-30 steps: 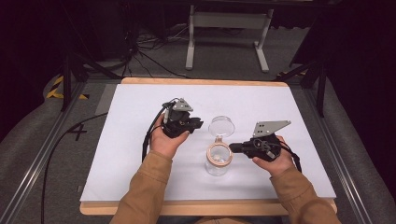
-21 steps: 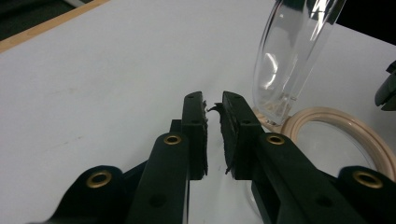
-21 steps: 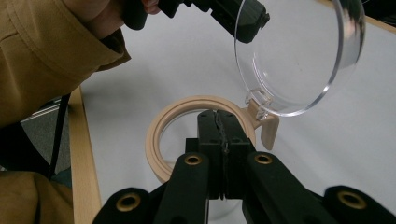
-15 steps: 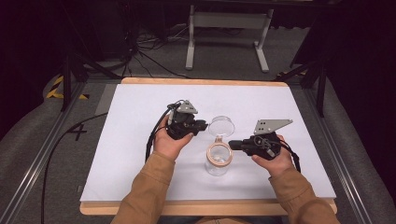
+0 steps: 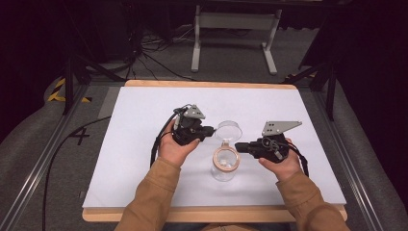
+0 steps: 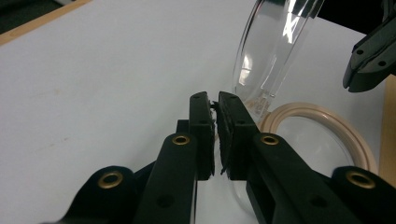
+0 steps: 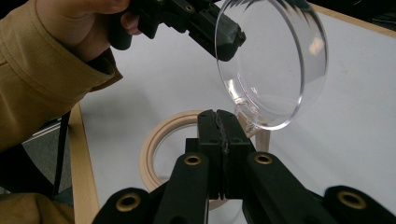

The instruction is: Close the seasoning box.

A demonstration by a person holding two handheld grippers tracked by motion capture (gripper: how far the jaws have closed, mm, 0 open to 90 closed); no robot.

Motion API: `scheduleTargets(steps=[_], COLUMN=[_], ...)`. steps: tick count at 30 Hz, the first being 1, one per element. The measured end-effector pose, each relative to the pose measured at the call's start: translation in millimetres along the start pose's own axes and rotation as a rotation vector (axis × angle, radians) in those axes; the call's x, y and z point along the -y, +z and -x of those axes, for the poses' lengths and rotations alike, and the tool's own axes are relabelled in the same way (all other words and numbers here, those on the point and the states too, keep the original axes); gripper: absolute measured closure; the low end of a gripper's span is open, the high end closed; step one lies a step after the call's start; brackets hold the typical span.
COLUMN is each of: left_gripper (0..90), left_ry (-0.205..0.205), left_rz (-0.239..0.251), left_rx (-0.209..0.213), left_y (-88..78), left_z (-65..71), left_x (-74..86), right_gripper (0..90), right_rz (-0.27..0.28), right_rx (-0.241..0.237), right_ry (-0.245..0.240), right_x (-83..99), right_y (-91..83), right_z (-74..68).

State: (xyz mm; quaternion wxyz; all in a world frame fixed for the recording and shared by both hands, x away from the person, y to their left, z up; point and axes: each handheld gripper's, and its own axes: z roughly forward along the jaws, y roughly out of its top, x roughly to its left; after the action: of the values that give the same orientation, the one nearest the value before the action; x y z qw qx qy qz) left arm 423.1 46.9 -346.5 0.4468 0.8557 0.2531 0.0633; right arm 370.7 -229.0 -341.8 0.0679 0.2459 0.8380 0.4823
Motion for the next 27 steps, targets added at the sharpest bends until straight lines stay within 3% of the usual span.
scheduleTargets(steps=[14,18,27], left_gripper=[85.2,84.1,83.4], left_ry=[-0.004,-0.022,-0.001], left_rz=[-0.036,-0.029,-0.066], left_rx=[0.070,0.072,0.060], left_y=[-4.9,-5.9,-12.6], left_z=[1.4,0.5,-3.1], left_x=[0.5,1.7,3.2], right_gripper=[89.3,89.4,89.4], right_rz=[-0.002,-0.002,-0.042], right_rx=[-0.023,-0.034,-0.052], right_ry=[-0.011,-0.011,-0.028], right_x=[-2.9,-3.5,-3.8], right_y=[0.5,-0.4,-0.2], right_z=[-3.0,-4.4,-7.6])
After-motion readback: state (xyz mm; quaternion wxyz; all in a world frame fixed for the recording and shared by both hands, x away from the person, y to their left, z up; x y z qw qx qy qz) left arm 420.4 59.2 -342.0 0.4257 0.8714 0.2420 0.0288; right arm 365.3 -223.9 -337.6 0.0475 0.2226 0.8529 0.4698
